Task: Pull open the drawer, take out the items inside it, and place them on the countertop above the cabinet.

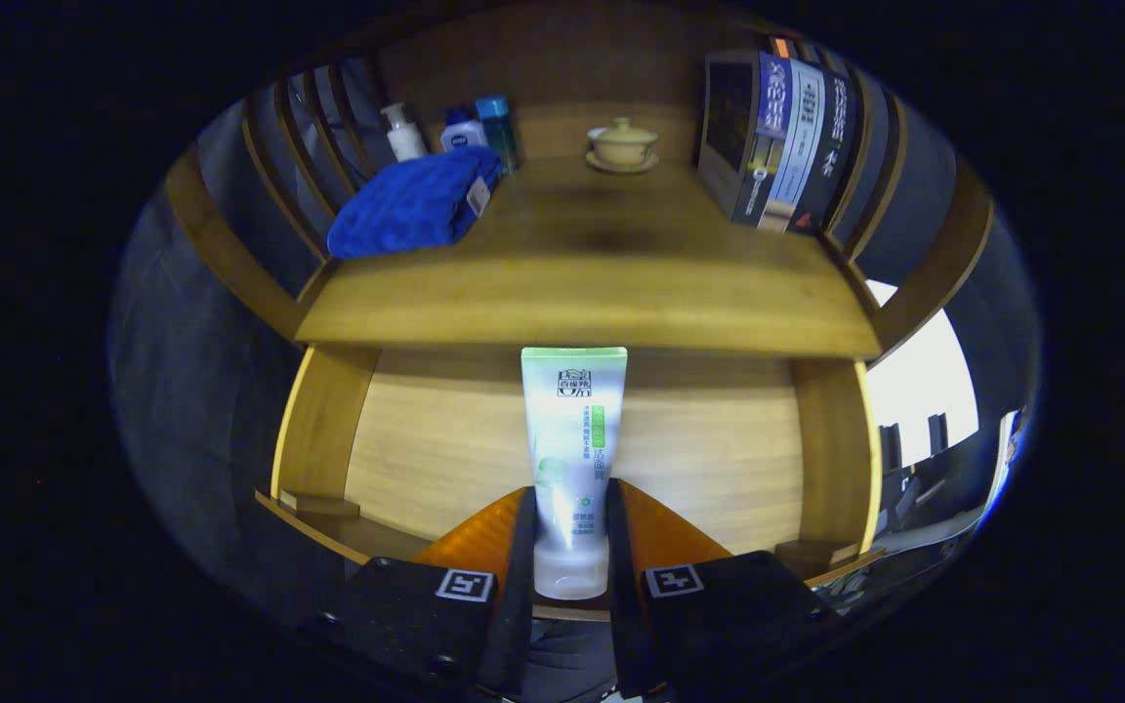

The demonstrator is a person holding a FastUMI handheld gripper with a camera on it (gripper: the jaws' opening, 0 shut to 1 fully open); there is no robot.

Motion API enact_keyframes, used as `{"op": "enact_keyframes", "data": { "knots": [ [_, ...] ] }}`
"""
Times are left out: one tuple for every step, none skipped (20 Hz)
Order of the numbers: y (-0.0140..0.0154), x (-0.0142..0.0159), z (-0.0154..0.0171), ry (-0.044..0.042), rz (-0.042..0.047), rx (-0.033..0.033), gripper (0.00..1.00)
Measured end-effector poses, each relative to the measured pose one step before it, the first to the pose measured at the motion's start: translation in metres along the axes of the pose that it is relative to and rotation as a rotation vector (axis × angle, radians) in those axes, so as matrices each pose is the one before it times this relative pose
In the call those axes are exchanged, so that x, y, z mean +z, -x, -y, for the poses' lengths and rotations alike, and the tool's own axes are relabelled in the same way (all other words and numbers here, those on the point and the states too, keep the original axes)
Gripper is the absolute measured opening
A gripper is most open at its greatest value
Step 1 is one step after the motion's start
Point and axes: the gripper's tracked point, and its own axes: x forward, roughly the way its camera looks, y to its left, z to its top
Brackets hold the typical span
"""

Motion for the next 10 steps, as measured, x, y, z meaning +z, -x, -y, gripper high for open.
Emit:
{"op": "enact_keyframes", "data": {
  "knots": [
    [0.00463, 0.01008, 0.00166, 0.00520, 0.01768, -0.00420, 0.42],
    [0.00772, 0.01143, 0.00278, 0.00792, 0.01500, -0.00264, 0.43],
    [0.00456, 0.01061, 0.00109, 0.01089, 0.00915, 0.00038, 0.42],
    [0.00178, 0.01093, 0.00085, 0.00882, 0.01073, -0.00280, 0.43],
    [0.00038, 0.01045, 0.00155, 0.00345, 0.01157, -0.00720, 0.42],
    [-0.00170, 0.01165, 0.00132, -0.00286, 0.00987, -0.00447, 0.43],
    [-0.00146, 0.01041, -0.00204, -0.01813, 0.00776, 0.01000, 0.43],
    [-0.00377, 0.01126, -0.00614, -0.03395, 0.01452, 0.01828, 0.43],
    [-0.00300, 0.01223, -0.00411, -0.03021, 0.01398, 0.01282, 0.43],
    [-0.00480, 0.01378, 0.00151, -0.00691, 0.01325, -0.00345, 0.43]
  ]
}}
